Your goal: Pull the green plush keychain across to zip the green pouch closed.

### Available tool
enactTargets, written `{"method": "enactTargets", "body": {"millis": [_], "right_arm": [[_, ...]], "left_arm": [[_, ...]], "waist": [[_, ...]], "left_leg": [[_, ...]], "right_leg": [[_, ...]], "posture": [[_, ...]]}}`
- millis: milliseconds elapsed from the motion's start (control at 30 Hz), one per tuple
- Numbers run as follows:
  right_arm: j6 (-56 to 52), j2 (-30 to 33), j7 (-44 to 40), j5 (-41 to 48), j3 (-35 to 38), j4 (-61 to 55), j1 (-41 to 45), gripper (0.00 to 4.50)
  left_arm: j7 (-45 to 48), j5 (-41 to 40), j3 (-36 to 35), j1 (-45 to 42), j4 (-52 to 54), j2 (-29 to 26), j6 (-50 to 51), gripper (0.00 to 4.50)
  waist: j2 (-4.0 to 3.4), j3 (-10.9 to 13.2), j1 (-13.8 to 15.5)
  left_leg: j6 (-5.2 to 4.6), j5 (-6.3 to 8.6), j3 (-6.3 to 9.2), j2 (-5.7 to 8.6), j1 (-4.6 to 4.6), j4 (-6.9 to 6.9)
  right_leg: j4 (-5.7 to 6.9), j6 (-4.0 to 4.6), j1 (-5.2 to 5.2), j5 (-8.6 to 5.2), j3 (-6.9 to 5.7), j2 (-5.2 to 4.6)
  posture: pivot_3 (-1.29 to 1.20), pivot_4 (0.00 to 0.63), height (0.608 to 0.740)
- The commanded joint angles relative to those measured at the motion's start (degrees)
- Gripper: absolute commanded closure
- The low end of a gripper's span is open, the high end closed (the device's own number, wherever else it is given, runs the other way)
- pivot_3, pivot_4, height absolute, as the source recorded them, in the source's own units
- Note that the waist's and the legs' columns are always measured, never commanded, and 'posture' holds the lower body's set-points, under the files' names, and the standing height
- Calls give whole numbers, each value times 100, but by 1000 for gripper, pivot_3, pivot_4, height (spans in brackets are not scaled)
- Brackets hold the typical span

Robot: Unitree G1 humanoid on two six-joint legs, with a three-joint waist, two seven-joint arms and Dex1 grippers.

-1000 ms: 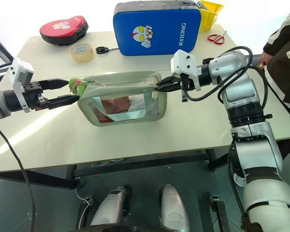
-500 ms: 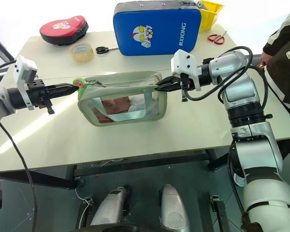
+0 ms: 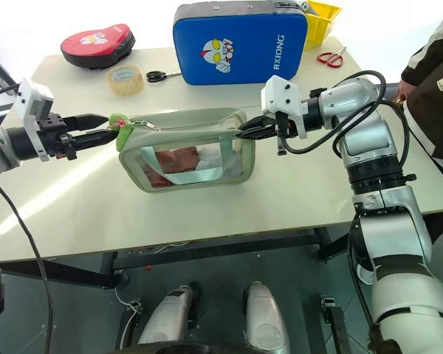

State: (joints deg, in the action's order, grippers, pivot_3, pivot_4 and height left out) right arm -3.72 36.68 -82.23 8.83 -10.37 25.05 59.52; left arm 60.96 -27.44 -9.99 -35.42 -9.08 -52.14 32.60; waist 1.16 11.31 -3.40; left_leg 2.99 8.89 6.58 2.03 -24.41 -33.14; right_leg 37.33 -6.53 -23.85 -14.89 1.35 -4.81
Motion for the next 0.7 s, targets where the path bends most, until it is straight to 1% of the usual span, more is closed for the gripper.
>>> {"method": "enactTargets", "body": {"millis": [33,200,233,267,300,333,433,467,600,700], "right_arm": [[52,31,27,13,99,-89,113,4500],[55,46,19,19,101,-147,68,4500],[57,54,13,22,104,-155,59,4500],[61,61,10,26,110,-158,52,4500],[62,61,13,25,111,-159,50,4500],[63,59,17,22,109,-160,50,4500],[77,59,25,18,113,-149,54,4500],[85,59,28,15,115,-140,55,4500],[102,52,48,12,118,-133,50,4500],[135,36,70,3,117,-91,51,4500]], "left_arm": [[4,139,51,-205,-6,45,-275,1322],[32,314,166,-344,-219,159,-472,1322],[41,318,171,-359,-226,174,-479,1548],[64,297,156,-370,-225,188,-466,1852],[90,293,141,-373,-232,187,-470,2335],[121,292,130,-369,-238,170,-469,2644],[205,317,91,-400,-303,77,-505,4262],[228,326,78,-433,-330,31,-509,4485],[300,188,23,-683,-361,-124,-227,4485],[517,-149,7,-846,-58,-181,236,4485]], "waist": [[0,0,3],[0,0,-1],[0,0,0],[0,0,0],[0,0,1],[0,0,1],[0,0,1],[0,0,-1],[0,0,1],[0,0,-4]], "left_leg": [[0,0,0,0,0,0],[0,0,0,0,0,-1],[0,0,0,0,0,-1],[0,0,0,0,0,-1],[0,0,0,0,0,-1],[0,0,0,0,0,-1],[0,0,0,0,0,-1],[0,0,0,0,0,-1],[0,0,0,0,0,-2],[0,0,0,0,0,-2]], "right_leg": [[0,0,0,0,0,0],[0,0,1,0,0,0],[0,0,0,0,0,0],[1,0,0,0,0,0],[1,0,1,0,0,0],[1,0,0,0,0,0],[0,0,1,0,0,0],[1,0,1,0,0,0],[1,0,1,0,-1,0],[0,0,2,0,-1,1]], "posture": [[0,150,740],[0,150,740],[0,150,740],[0,150,740],[0,150,740],[0,150,740],[0,150,740],[0,150,740],[0,150,740],[0,150,740]]}}
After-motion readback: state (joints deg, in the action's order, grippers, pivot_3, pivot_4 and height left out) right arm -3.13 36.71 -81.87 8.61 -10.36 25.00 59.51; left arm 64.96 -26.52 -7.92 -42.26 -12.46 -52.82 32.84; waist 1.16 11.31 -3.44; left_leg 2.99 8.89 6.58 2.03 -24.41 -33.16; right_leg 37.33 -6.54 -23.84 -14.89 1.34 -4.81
